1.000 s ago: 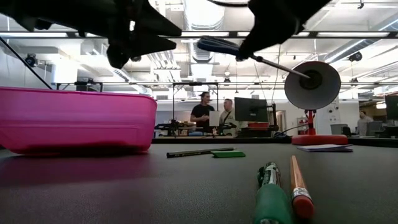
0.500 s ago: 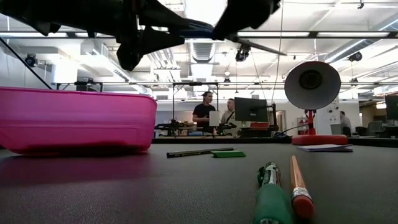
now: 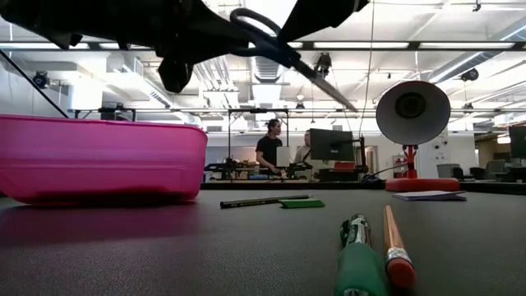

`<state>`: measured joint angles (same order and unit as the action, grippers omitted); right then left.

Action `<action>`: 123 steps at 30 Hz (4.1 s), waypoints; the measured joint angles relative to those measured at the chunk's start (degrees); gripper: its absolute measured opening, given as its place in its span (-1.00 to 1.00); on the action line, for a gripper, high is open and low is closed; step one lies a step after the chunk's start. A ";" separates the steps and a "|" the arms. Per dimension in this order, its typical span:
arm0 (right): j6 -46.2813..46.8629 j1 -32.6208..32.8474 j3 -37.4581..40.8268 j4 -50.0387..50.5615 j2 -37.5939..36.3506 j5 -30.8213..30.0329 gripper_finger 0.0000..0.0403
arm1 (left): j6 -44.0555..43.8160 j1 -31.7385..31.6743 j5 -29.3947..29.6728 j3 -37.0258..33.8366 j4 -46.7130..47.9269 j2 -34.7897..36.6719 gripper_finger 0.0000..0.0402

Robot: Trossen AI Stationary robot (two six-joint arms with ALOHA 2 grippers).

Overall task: Pack school essentials
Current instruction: Put the blue scissors into the pink supply box, then put the green eraser into the pink supply box

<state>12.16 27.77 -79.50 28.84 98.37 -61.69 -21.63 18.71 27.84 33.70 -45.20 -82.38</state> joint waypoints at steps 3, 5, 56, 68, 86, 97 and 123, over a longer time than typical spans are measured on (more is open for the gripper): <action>0.88 -0.02 0.00 0.23 -0.08 0.07 -0.43 | 0.07 0.03 -0.63 0.01 -0.44 0.03 -0.94; 1.84 -0.02 0.02 0.62 -0.35 0.37 -0.37 | 0.05 0.03 -0.97 -0.05 -0.38 0.02 -0.95; 53.92 8.48 5.11 34.84 -6.73 9.40 0.00 | -1.02 3.26 -12.62 -7.15 75.51 52.30 -0.95; 54.90 8.48 5.09 34.21 -6.71 9.41 0.00 | 1.05 3.49 -16.98 -7.18 78.23 44.71 -0.65; 55.04 8.48 5.07 33.03 -6.71 9.70 0.00 | 1.33 3.42 -17.03 -0.83 81.82 41.12 -0.24; 52.14 8.45 7.95 23.53 -5.09 11.13 0.00 | 1.45 3.45 -11.02 0.85 66.53 39.73 -0.24; 39.21 9.73 9.31 20.78 -2.03 18.38 0.00 | 8.94 2.89 -12.45 3.37 20.21 0.90 -0.24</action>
<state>51.37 37.50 -70.19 49.63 96.33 -43.31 -12.68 21.60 15.38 37.08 -24.99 -81.48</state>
